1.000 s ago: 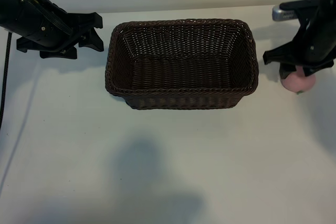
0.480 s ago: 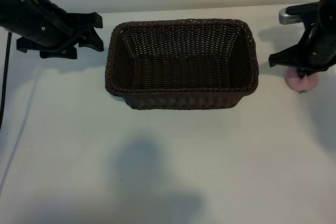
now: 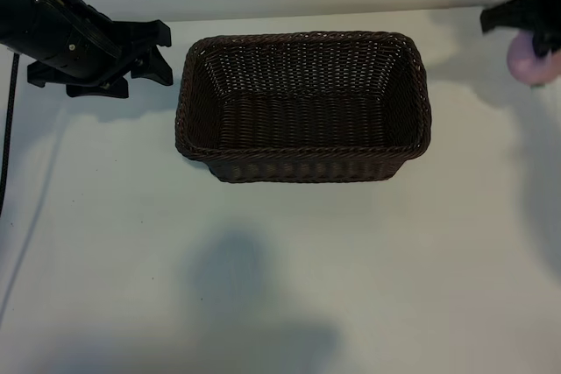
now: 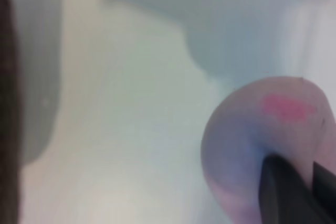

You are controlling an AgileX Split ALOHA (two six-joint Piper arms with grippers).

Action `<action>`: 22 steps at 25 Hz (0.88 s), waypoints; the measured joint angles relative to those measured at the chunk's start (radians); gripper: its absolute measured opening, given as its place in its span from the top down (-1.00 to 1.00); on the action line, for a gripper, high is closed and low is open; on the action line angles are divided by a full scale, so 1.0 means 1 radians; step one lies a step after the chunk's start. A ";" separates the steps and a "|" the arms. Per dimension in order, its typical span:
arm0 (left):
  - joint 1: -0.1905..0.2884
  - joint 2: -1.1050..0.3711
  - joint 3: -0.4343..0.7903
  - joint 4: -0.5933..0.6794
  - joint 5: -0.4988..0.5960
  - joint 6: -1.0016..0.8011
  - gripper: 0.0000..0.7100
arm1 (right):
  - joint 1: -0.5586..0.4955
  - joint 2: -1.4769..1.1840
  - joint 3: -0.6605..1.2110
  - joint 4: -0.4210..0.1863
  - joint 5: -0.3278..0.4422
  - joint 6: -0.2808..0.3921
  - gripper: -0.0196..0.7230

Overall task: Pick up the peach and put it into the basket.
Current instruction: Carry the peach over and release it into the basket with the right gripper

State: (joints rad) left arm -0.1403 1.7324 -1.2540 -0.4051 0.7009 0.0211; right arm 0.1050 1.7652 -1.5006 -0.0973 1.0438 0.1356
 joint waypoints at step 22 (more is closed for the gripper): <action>0.000 0.000 -0.132 -0.007 0.179 0.005 -0.66 | 0.223 0.010 -0.116 0.197 0.083 -0.102 0.83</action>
State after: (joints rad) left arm -0.1403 1.7324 -1.3859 -0.4122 0.8798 0.0257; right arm 0.3278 1.7754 -1.6165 0.0992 1.1267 0.0335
